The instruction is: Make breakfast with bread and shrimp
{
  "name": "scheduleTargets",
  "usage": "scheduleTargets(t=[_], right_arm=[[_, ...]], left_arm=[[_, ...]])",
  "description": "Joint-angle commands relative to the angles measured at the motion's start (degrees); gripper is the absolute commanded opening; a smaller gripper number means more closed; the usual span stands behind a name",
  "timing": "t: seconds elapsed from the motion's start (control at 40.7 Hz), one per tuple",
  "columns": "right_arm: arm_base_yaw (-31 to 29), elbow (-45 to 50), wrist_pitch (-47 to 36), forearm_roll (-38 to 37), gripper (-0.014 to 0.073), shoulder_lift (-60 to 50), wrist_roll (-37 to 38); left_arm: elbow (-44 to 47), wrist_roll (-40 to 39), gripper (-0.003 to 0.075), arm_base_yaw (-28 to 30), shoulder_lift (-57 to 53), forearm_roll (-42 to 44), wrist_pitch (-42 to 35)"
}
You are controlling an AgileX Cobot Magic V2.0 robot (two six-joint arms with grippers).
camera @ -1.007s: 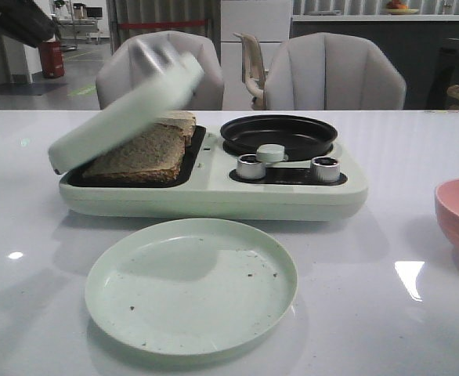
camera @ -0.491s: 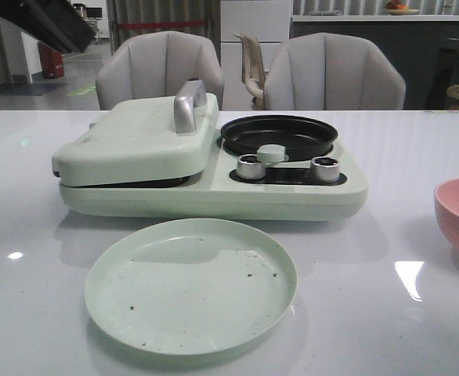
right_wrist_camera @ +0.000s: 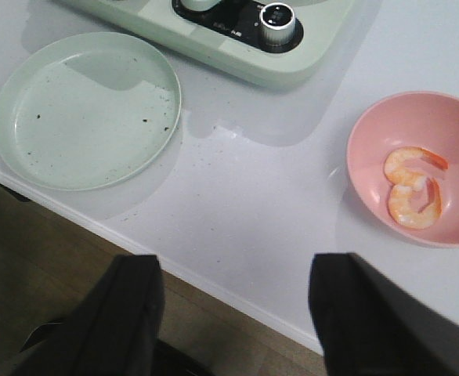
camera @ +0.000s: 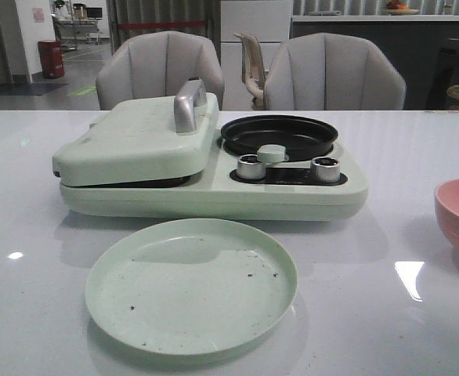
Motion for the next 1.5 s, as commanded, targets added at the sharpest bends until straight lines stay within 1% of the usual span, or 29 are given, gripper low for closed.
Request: scheduleTargets(t=[0.0,0.123,0.221,0.319,0.393,0.614,0.811,0.934,1.057,1.155,1.327,1.474], right_arm=[[-0.3,-1.6,-4.9,-0.2,0.0516,-0.1,-0.1],[-0.3,-1.6,-6.1,-0.3,0.0516,-0.1,-0.1],[-1.1,-1.8,-6.4,-2.6,0.0516,0.7,0.0],[-3.6,-2.6,-6.3,-5.5,0.0516,3.2,3.3],[-6.5,-3.7,-5.6,-6.7,0.0516,6.3,4.9],[-17.1,-7.3,-3.6,-6.9,0.0516,17.4,4.9],[-27.2,-11.4,-3.7,-6.9,0.0516,28.9,4.8],[-31.2,-14.2,-5.1,-6.9,0.0516,36.3,3.3],[-33.2,-17.2,-6.9,-6.9,0.0516,43.7,1.6],[-33.2,-19.8,-7.7,-7.0,0.0516,48.7,1.4],[-33.1,-22.7,-10.1,-6.8,0.0516,54.8,1.4],[-33.1,-23.4,-12.2,-6.7,0.0516,58.6,1.4]], left_arm=[[-0.1,-1.2,0.0103,-0.5,-2.5,0.2,-3.1],[0.1,-1.2,0.01,-0.5,-2.7,0.2,-3.3],[0.1,-1.2,0.01,-0.5,-2.6,0.2,-3.6],[0.1,-1.2,0.01,-0.5,-2.4,0.2,-3.6],[0.1,-1.2,0.01,-0.5,-2.4,0.2,-3.6],[0.1,-1.2,0.01,-0.5,-2.4,0.2,-3.6],[0.1,-1.2,0.01,-0.5,-2.4,0.2,-3.6],[0.1,-1.2,0.01,-0.5,-2.4,0.2,-3.7],[0.1,-1.2,0.01,-0.5,-2.4,0.2,-3.8],[0.1,-1.2,0.01,-0.5,-2.4,0.2,-3.8],[0.1,-1.2,0.01,-0.5,-2.4,0.1,-3.8],[0.1,-1.2,0.01,-0.5,-2.4,0.1,-4.0]])
